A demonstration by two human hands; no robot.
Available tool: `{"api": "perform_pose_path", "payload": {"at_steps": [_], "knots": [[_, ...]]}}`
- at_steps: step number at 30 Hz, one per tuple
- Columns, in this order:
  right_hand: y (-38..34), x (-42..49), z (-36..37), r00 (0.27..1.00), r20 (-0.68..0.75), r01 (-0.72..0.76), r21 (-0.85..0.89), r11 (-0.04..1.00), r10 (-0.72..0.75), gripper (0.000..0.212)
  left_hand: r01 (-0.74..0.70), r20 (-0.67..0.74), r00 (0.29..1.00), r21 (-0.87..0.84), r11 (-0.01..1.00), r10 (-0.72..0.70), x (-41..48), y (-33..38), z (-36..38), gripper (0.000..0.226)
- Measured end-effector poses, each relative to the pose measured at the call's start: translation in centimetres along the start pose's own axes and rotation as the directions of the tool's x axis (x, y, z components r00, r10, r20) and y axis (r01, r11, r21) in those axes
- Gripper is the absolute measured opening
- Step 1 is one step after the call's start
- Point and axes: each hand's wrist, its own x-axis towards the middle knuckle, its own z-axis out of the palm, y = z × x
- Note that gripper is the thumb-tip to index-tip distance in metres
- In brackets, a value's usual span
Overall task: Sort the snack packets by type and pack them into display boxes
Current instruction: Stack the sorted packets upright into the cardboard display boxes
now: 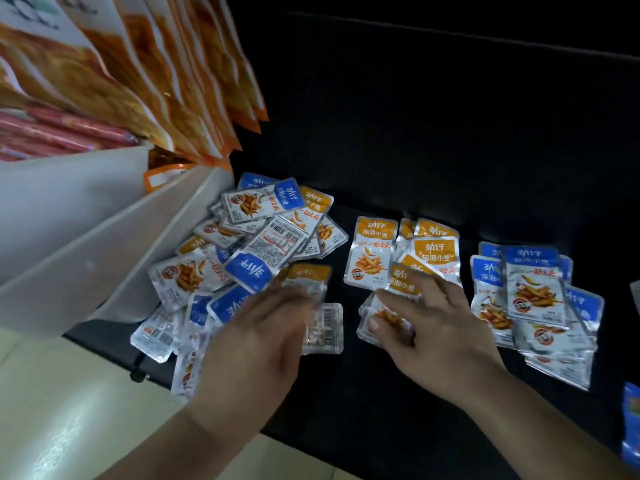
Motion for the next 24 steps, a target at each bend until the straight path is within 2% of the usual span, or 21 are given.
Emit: {"api": "perform_pose_path", "payload": {"at_steps": [2, 4, 5, 6, 7, 8, 9, 10, 11, 12, 14, 15, 16, 17, 18, 19, 20, 22, 23, 24], "knots": [[0.2, -0.3, 0.1, 0.998, -0.051, 0.032, 0.16, 0.987, -0.024, 0.062, 0.108, -0.094, 0.988, -0.107, 0.988, -0.119, 1.4, 1.3, -1.5, 0.031], [0.3, -0.6, 0.2, 0.973, -0.23, 0.087, 0.4, 0.913, 0.008, 0.054, 0.195, -0.152, 0.963, -0.167, 0.966, -0.221, 2.5, 3.6, -2.4, 0.027], [0.2, -0.8, 0.2, 0.944, -0.328, 0.119, 0.47, 0.875, 0.048, 0.05, 0.269, -0.139, 0.939, -0.27, 0.925, -0.314, 3.0, 4.8, -2.6, 0.026], [-0.1, -1.1, -0.2, 0.921, -0.377, 0.129, 0.531, 0.838, 0.096, 0.044, 0.359, -0.082, 0.898, -0.434, 0.826, -0.433, 3.5, 6.1, -2.6, 0.025], [-0.5, -1.4, -0.8, 0.929, -0.338, 0.108, 0.635, 0.765, 0.149, 0.036, 0.436, 0.014, 0.839, -0.617, 0.655, -0.544, 4.1, 7.3, -2.6, 0.024], [-1.3, -1.7, -1.7, 0.959, -0.209, 0.05, 0.79, 0.611, 0.192, 0.028, 0.478, 0.117, 0.779, -0.747, 0.463, -0.615, 4.6, 8.2, -2.4, 0.021], [-2.1, -2.0, -2.5, 0.98, -0.05, -0.027, 0.928, 0.372, 0.194, 0.023, 0.495, 0.198, 0.737, -0.809, 0.317, -0.646, 4.9, 8.9, -2.1, 0.019], [-2.6, -2.3, -3.1, 0.98, 0.085, -0.112, 0.983, 0.146, 0.179, 0.021, 0.517, 0.258, 0.707, -0.824, 0.232, -0.658, 5.0, 9.3, -1.8, 0.017], [-3.0, -2.3, -3.4, 0.972, 0.152, -0.153, 0.988, -0.004, 0.181, 0.019, 0.548, 0.301, 0.698, -0.808, 0.214, -0.649, 5.1, 9.7, -1.5, 0.015], [-3.1, -2.3, -3.6, 0.964, 0.17, -0.159, 0.985, -0.068, 0.205, 0.017, 0.579, 0.333, 0.71, -0.778, 0.245, -0.62, 4.9, 9.7, -1.1, 0.013], [-3.0, -1.8, -3.4, 0.946, 0.173, -0.158, 0.984, -0.078, 0.273, 0.013, 0.599, 0.355, 0.762, -0.703, 0.382, -0.541, 4.0, 8.9, -0.2, 0.01], [-2.6, -1.5, -3.3, 0.936, 0.176, -0.163, 0.984, -0.066, 0.305, 0.012, 0.578, 0.332, 0.802, -0.64, 0.507, -0.496, 3.4, 8.0, 0.2, 0.009], [-2.2, -1.1, -3.4, 0.928, 0.173, -0.171, 0.985, -0.035, 0.331, 0.01, 0.501, 0.257, 0.865, -0.496, 0.709, -0.432, 2.7, 6.5, 0.6, 0.011], [-1.7, -0.6, -3.4, 0.92, 0.164, -0.181, 0.983, 0.017, 0.357, 0.007, 0.374, 0.186, 0.924, -0.261, 0.89, -0.333, 2.1, 4.9, 0.9, 0.019], [-1.3, -0.1, -3.5, 0.913, 0.147, -0.19, 0.978, 0.079, 0.38, 0.006, 0.25, 0.204, 0.949, -0.02, 0.968, -0.24, 1.7, 3.4, 1.1, 0.032], [-1.0, 0.6, -3.6, 0.91, 0.13, -0.2, 0.97, 0.14, 0.394, 0.007, 0.158, 0.253, 0.948, 0.152, 0.976, -0.193, 1.3, 2.0, 1.2, 0.047], [-0.7, 1.3, -3.5, 0.908, 0.114, -0.212, 0.955, 0.207, 0.404, 0.008, 0.111, 0.31, 0.932, 0.247, 0.963, -0.187, 1.0, 0.9, 1.2, 0.059], [-0.3, 2.7, -3.4, 0.902, 0.082, -0.239, 0.912, 0.333, 0.423, 0.004, 0.098, 0.398, 0.891, 0.297, 0.95, -0.217, 0.8, -0.4, 0.9, 0.071], [-0.3, 3.2, -3.2, 0.892, 0.052, -0.249, 0.885, 0.394, 0.448, 0.006, 0.087, 0.419, 0.882, 0.302, 0.949, -0.214, 0.7, -0.8, 0.9, 0.07], [-0.1, 3.7, -3.0, 0.886, -0.012, -0.254, 0.823, 0.508, 0.463, 0.012, 0.064, 0.415, 0.889, 0.309, 0.949, -0.195, 0.6, -1.0, 0.9, 0.062]]}}
